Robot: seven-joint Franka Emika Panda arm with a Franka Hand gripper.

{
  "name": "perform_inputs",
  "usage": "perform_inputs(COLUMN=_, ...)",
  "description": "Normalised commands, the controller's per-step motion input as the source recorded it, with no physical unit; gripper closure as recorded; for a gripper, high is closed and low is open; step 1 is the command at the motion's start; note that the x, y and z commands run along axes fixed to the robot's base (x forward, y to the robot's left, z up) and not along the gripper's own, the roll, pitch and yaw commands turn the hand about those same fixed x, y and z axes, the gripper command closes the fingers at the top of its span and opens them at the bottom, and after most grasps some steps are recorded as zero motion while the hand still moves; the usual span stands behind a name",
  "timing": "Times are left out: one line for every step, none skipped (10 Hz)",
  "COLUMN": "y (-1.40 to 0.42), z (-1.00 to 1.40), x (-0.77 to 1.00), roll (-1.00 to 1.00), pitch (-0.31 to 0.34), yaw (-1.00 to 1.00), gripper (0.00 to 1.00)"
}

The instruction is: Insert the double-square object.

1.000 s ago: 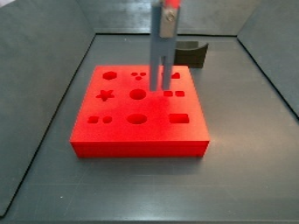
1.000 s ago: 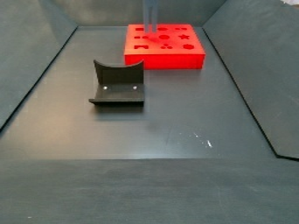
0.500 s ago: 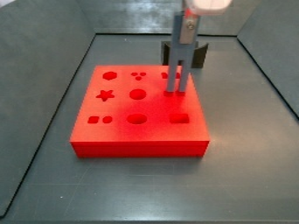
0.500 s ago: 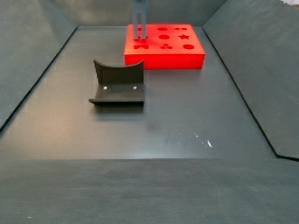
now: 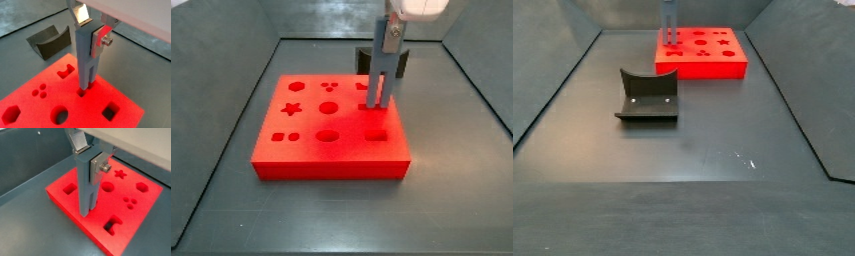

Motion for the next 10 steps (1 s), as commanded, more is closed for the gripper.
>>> perform_inputs(y=-0.15, z=-0.03, x=-0.17, roll=0.0, pitch=0.0, yaw=0.21, gripper=1.0)
perform_inputs(y=-0.08, z=-0.04, x=-0.1, roll=0.0, pitch=0.0, yaw=0.21, gripper=1.0)
perform_inputs(y=0.0, z=-0.07, x=-0.2, roll=0.0, pitch=0.0, yaw=0.16, gripper=1.0)
perform_inputs(y=0.0, z=-0.06, x=-0.31, roll=0.0, pitch=0.0, yaw=0.1, gripper=1.0)
perform_inputs(y=0.07, z=-0.02, x=-0.21, roll=0.01, pitch=0.0, yaw=0.0, gripper=1.0)
perform_inputs(y=0.07, z=0.0, x=-0.07, roll=0.03, pitch=0.044, yaw=-0.15, gripper=1.0)
perform_inputs(y=0.01, z=-0.05, x=0.0, roll=0.03, pitch=0.051, yaw=-0.21, gripper=1.0)
perform_inputs(y=0.0, z=-0.17, x=0.13, roll=0.01, pitch=0.026, yaw=-0.21, gripper=1.0)
perform_inputs(y=-0.03, z=-0.27, x=0.24, roll=0.0, pitch=0.0, yaw=-0.16, gripper=1.0)
perform_inputs(y=0.0, z=-0.28, x=0.27, roll=0.0, pitch=0.0, yaw=-0.11, gripper=1.0)
